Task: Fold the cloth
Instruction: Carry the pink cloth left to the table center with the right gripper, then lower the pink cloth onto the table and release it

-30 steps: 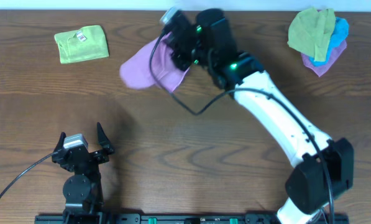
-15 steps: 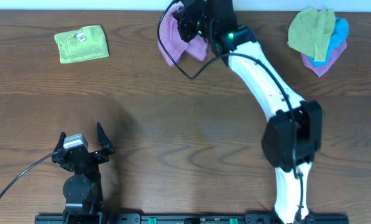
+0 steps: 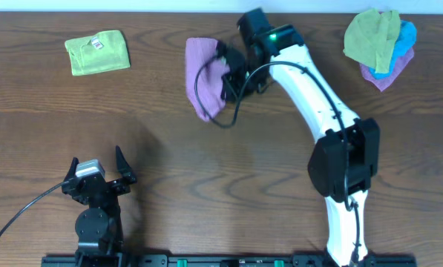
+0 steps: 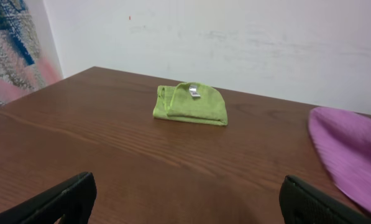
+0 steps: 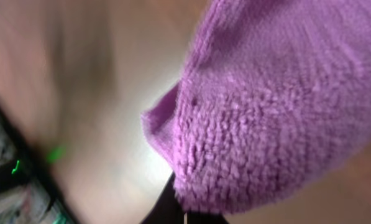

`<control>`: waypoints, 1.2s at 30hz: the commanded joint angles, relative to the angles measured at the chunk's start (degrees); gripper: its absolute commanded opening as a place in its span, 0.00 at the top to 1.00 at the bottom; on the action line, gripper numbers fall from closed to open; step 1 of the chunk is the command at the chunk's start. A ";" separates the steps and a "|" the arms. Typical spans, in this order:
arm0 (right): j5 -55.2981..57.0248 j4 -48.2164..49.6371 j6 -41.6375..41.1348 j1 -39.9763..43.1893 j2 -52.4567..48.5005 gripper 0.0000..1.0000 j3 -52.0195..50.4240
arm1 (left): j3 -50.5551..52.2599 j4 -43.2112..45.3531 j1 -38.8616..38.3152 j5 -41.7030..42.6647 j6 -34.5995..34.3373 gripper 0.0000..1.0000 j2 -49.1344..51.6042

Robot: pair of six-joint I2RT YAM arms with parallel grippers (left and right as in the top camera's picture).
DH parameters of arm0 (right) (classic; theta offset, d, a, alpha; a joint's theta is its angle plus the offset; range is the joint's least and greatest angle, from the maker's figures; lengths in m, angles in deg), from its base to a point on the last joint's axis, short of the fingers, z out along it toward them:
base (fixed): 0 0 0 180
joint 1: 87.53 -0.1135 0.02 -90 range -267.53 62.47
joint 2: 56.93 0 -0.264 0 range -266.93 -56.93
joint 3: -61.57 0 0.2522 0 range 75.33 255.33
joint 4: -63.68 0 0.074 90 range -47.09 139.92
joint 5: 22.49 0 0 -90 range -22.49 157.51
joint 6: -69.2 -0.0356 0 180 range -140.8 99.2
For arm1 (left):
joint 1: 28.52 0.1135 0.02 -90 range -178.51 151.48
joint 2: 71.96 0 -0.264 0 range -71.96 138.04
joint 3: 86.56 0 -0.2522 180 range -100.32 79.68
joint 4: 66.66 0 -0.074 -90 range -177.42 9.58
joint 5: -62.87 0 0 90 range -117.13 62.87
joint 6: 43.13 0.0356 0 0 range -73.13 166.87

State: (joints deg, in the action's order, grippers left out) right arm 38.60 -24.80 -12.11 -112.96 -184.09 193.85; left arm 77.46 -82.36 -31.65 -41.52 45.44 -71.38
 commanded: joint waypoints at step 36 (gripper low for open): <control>2.40 36.79 -8.55 9.99 -12.26 0.26 0.79 | 1.97 -0.96 0.22 -0.70 0.81 0.05 -0.37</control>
State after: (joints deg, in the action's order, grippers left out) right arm 44.74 11.22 -17.18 -104.02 -194.18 193.89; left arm 77.46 -82.36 -31.65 -41.52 45.44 -71.38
